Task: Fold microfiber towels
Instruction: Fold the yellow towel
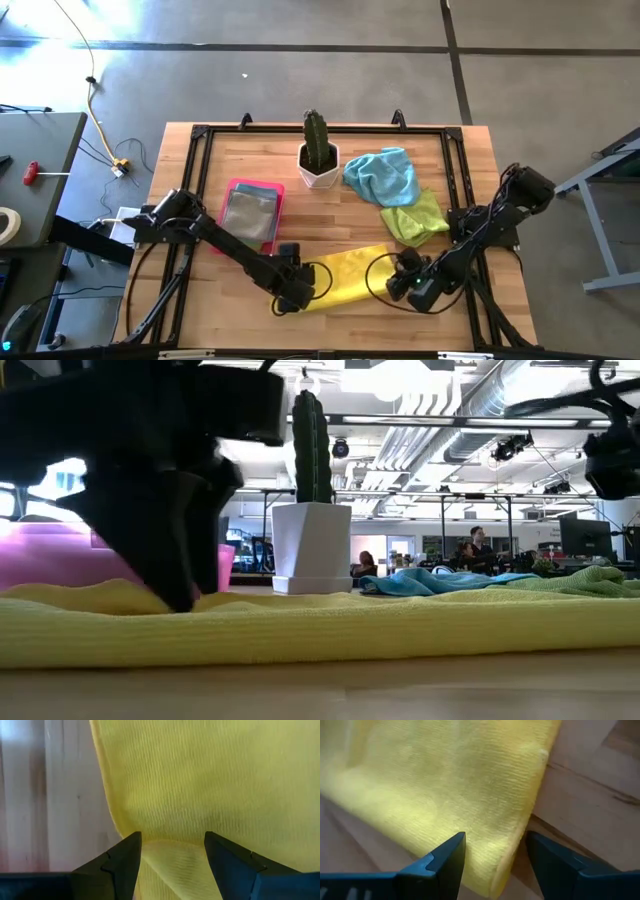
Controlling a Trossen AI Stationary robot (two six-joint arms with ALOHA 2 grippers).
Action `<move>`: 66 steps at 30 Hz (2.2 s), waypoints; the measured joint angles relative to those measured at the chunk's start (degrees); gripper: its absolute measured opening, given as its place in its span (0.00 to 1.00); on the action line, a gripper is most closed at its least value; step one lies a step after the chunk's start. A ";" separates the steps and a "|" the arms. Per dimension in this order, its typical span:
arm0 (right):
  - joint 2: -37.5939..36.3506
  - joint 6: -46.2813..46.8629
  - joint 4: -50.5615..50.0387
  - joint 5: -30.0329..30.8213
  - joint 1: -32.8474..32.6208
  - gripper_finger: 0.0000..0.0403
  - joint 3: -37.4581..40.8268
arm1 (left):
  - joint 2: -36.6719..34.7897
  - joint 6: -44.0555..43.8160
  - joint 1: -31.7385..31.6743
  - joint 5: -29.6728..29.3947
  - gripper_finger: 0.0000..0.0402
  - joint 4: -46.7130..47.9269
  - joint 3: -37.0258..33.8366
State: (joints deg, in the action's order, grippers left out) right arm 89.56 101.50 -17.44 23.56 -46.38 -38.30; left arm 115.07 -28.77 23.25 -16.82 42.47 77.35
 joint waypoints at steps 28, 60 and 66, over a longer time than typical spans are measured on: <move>-1.73 -4.12 15.11 2.81 5.70 0.19 8.24 | -0.11 -2.50 0.06 6.08 0.52 -8.71 -3.51; -1.77 -6.72 -54.82 -18.15 6.64 0.00 -31.55 | -0.55 -3.94 4.69 5.18 0.52 11.75 6.39; 2.18 -12.92 -43.10 -16.87 8.83 0.00 -34.76 | -0.66 -4.05 5.94 5.03 0.52 12.25 7.29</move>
State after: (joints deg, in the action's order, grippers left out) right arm 91.75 88.58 -60.55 6.68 -37.55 -73.06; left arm 114.41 -32.82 29.19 -11.79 54.72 84.64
